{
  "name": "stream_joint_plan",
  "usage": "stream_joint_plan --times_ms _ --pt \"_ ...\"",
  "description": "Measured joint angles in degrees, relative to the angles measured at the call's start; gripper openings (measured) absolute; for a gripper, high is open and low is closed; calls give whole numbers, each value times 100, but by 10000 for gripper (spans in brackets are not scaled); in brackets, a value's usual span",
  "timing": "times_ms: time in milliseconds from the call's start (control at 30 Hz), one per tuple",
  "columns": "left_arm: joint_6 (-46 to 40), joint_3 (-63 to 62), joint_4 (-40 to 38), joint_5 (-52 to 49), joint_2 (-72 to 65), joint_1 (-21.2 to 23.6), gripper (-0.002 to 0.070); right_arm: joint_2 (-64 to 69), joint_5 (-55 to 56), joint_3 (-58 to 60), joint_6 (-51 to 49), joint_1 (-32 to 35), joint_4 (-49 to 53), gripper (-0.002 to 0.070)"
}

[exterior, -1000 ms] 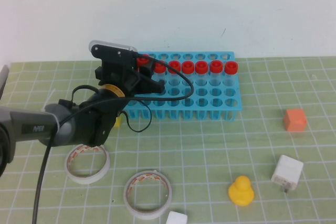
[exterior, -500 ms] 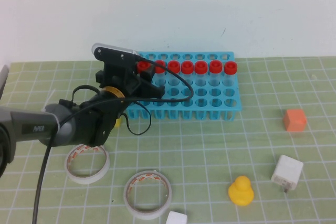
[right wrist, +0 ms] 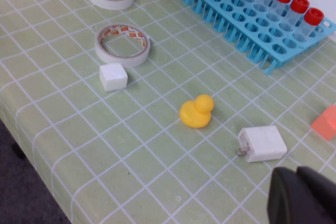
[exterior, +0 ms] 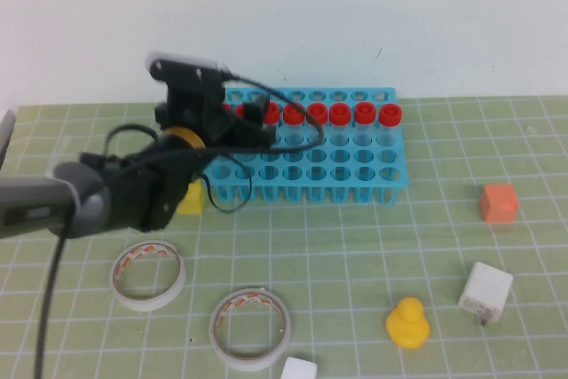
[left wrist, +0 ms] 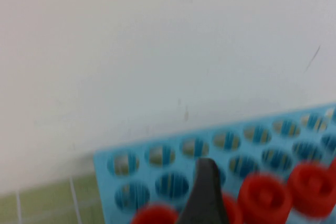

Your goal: Place the test tubes

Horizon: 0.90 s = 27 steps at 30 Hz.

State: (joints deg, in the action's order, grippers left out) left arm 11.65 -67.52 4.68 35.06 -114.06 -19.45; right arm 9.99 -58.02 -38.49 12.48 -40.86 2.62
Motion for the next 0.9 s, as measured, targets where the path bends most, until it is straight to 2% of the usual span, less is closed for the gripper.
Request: stream_joint_plan --times_ms 167,267,367,500,567,900 --pt "-442 0 0 -281 746 0 497 0 0 0 0 0 0 -1" --pt "-959 0 0 -603 1279 0 434 0 0 0 0 0 0 -1" --pt "-1452 0 19 -1097 1818 0 314 0 0 0 0 0 0 -1" --pt "-1828 0 33 -1695 2608 0 86 0 0 0 0 0 0 -1" --pt "-1939 0 33 -1868 3053 0 36 0 0 0 0 0 0 -1" --pt "-2018 0 33 -3040 5112 0 1 0 0 0 0 0 0 -1"
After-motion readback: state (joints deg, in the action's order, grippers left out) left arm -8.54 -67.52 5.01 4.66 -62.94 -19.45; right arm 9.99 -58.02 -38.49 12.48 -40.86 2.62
